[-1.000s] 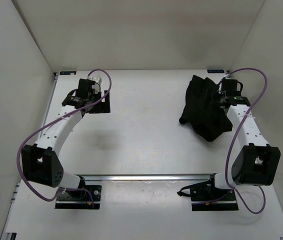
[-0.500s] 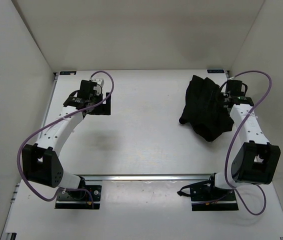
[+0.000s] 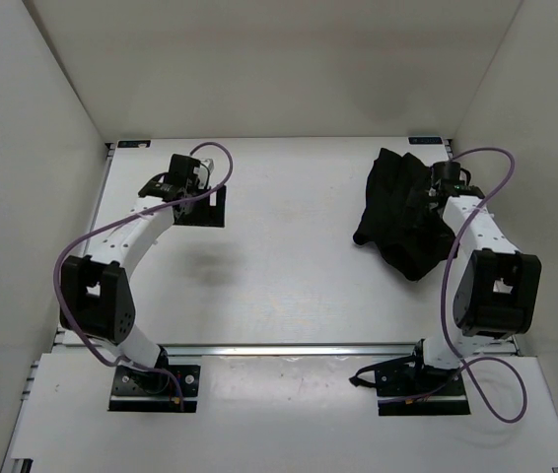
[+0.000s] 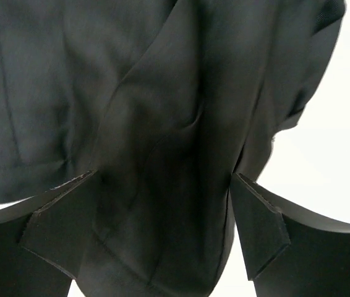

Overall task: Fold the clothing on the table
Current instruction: Move the skirt to the center of the board

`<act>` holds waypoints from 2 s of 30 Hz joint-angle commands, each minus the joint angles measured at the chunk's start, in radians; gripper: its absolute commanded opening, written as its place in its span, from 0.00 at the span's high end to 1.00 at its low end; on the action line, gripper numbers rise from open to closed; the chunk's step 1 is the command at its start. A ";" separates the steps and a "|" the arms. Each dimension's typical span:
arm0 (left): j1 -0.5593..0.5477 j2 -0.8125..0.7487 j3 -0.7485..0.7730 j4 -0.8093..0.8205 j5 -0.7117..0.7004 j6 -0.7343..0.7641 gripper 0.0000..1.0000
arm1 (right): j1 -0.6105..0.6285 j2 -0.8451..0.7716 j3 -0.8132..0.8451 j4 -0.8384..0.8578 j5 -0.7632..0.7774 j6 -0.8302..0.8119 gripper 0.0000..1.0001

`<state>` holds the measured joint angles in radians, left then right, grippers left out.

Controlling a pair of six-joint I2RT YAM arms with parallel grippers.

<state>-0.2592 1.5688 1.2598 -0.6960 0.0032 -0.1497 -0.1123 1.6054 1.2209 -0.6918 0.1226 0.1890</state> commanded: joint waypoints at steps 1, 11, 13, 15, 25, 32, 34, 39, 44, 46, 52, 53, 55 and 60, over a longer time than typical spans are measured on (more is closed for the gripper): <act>0.014 0.007 0.030 -0.005 0.043 0.012 0.01 | 0.026 -0.076 -0.082 0.032 -0.047 0.064 0.18; 0.014 -0.003 0.001 0.001 0.073 0.021 0.01 | 0.045 -0.108 -0.224 0.121 -0.090 0.104 0.82; 0.023 -0.016 0.009 0.001 0.073 0.018 0.01 | 0.042 -0.110 -0.204 0.120 -0.086 0.109 1.00; 0.026 -0.029 0.001 0.001 0.070 0.012 0.01 | 0.056 -0.116 -0.161 0.110 -0.046 0.087 1.00; 0.017 -0.088 0.038 -0.002 0.127 -0.013 0.01 | 0.098 0.055 0.597 0.052 -0.416 -0.020 1.00; 0.067 -0.200 0.082 0.020 0.109 -0.060 0.01 | 0.353 0.200 1.119 0.104 -0.562 0.035 0.99; 0.071 -0.210 0.101 0.004 0.100 -0.059 0.01 | 0.371 0.157 1.037 0.176 -0.653 0.052 1.00; 0.078 -0.294 0.027 0.041 0.133 -0.106 0.01 | 0.354 -0.030 0.558 0.322 -0.618 0.064 1.00; 0.086 -0.311 -0.028 0.049 0.168 -0.108 0.02 | 0.278 -0.280 -0.104 0.598 -0.589 0.148 1.00; 0.075 -0.300 -0.033 0.049 0.181 -0.103 0.02 | 0.304 -0.297 -0.339 0.669 -0.546 0.148 0.95; -0.001 -0.240 -0.077 0.039 0.238 -0.109 0.01 | 0.313 -0.271 -0.436 0.626 -0.459 0.172 0.56; -0.029 -0.231 -0.103 0.044 0.251 -0.123 0.01 | 0.303 -0.265 -0.413 0.592 -0.448 0.164 0.37; -0.064 -0.224 -0.143 0.072 0.276 -0.140 0.02 | 0.261 -0.279 -0.381 0.543 -0.448 0.152 0.17; -0.168 -0.222 -0.252 0.156 0.316 -0.283 0.01 | 0.215 -0.338 -0.350 0.474 -0.414 0.119 0.01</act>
<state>-0.3717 1.3659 1.0462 -0.6083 0.2672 -0.3336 0.1307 1.3312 0.8371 -0.2028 -0.3298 0.3363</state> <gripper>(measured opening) 0.984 0.989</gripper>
